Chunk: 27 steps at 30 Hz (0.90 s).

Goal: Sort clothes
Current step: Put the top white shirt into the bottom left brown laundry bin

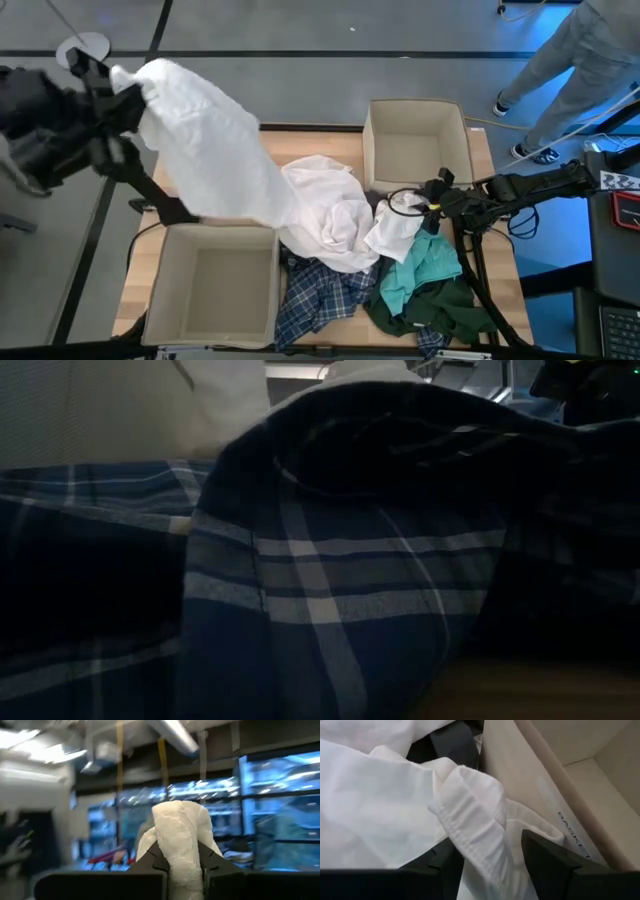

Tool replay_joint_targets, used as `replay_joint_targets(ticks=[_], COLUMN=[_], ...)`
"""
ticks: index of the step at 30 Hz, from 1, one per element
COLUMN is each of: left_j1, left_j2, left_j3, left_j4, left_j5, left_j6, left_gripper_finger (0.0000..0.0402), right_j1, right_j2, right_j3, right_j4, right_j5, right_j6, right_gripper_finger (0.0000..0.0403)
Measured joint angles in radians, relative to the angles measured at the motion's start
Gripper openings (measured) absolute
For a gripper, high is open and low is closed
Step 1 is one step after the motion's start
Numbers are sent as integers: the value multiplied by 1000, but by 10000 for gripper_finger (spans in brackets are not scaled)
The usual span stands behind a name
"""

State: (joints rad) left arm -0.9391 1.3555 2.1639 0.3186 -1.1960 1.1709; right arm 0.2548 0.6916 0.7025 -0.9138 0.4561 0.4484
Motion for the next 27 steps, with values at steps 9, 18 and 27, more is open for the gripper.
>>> replay_joint_targets(ticks=[9, 18, 27], left_j1=[-195, -351, -364], left_j2=[61, 104, 120], left_j3=[83, 174, 70], left_j4=[36, 20, -143], left_j5=[11, -38, -116], left_j6=[134, 140, 72], left_gripper_finger=[17, 17, 17], right_j1=[0, 0, 0], right_j2=[0, 0, 0], right_j3=[0, 2, 2], right_j4=[0, 10, 55], right_j5=[6, 8, 5], right_j6=[37, 121, 130], right_gripper_finger=[198, 198, 198])
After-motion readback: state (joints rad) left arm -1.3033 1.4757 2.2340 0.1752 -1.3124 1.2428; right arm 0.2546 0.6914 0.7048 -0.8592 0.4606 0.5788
